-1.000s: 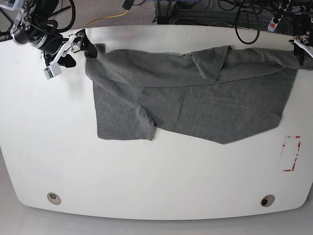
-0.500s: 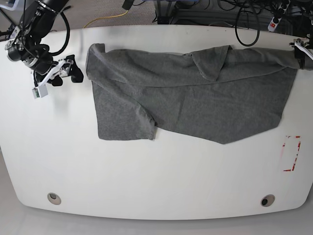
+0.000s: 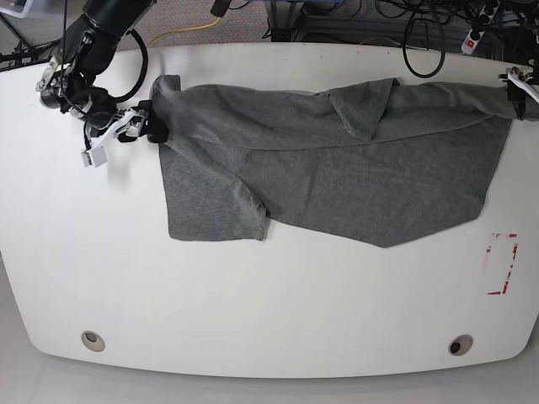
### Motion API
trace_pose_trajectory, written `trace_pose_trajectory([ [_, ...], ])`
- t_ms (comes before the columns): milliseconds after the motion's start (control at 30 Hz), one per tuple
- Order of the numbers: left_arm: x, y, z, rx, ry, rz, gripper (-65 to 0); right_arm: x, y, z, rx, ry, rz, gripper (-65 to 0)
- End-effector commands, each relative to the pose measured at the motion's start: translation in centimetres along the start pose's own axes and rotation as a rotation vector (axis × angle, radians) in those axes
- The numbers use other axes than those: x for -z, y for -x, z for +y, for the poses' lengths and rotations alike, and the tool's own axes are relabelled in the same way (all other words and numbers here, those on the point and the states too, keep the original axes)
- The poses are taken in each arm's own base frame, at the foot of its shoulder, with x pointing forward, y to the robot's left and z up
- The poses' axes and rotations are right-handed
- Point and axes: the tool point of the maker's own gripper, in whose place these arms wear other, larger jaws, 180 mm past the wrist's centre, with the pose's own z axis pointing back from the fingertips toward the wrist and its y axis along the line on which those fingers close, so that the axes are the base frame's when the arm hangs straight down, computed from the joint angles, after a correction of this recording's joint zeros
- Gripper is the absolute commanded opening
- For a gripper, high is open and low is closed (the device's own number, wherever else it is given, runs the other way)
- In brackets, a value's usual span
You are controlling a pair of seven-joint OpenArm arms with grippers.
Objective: Fold the T-shirt properly
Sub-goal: 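Lay the stretched shirt down and drag it toward the robot base, then move the left gripper to the shirt hem corner and grasp it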
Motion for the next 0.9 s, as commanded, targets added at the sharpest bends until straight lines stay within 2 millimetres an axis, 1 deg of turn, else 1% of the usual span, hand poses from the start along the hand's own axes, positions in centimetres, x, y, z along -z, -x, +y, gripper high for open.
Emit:
trace_pose_trajectory([
  [0, -0.3, -1.1, 0.8, 0.015, -0.019, -0.037, -17.4, -0.2, 0.1, -0.1, -0.004, 0.008, 0.005, -11.9],
  [133, -0.3, -1.1, 0.7, 0.014, -0.019, -0.037, -17.4, -0.1, 0.7, 0.0, 0.005, 0.004, 0.014, -11.9],
  [233, -0.3, -1.1, 0.7, 0.013, -0.017, -0.038, -17.4, 0.4, 1.2, 0.6, 0.018, -0.011, 0.015, -11.9],
  [333, -0.1, -1.3, 0.2, 0.020, -0.001, -0.041, -17.4, 0.6, 1.9, 0.9, 0.029, -0.018, 0.025, -11.9],
  [433, 0.1, -1.5, -0.4, 0.026, 0.015, -0.045, -17.4, 1.4, 2.3, 1.9, 0.002, -0.045, 0.056, -12.0],
  [500, 0.2, -1.7, -0.3, 0.024, 0.014, -0.049, -17.4, 1.7, 2.4, 2.4, -0.012, -0.057, 0.070, -14.0],
  [533, 0.3, -2.0, -0.3, 0.019, 0.011, -0.058, -17.4, 1.8, 2.4, 2.6, -0.014, -0.060, 0.069, -16.3],
  [567, 0.4, -2.4, -0.3, 0.010, 0.007, -0.069, -17.4, 1.9, 2.2, 2.6, -0.017, -0.061, 0.064, -20.5],
  [600, 0.5, -2.6, -0.2, 0.006, 0.003, -0.069, -17.4, 1.9, 2.0, 2.7, -0.018, -0.062, 0.055, -23.1],
  [633, 0.6, -2.6, 0.0, 0.001, -0.004, -0.061, -17.1, 1.9, 1.8, 2.7, -0.019, -0.063, 0.042, -27.4],
  [667, 0.8, -2.8, 0.3, -0.010, -0.014, -0.050, -16.9, 1.9, 1.5, 2.6, -0.018, -0.062, 0.028, -33.6],
  [733, 1.1, -3.3, 0.6, -0.026, -0.026, -0.042, -16.9, 1.9, 1.3, 2.6, -0.019, -0.061, 0.020, -40.9],
  [767, 1.3, -3.7, 0.9, -0.038, -0.038, -0.037, -16.8, 1.9, 1.2, 2.6, -0.020, -0.062, 0.018, -46.6],
  [867, 1.6, -4.1, 1.8, -0.074, -0.065, -0.011, -16.4, 1.9, 1.1, 2.6, -0.020, -0.062, 0.013, -59.9],
])
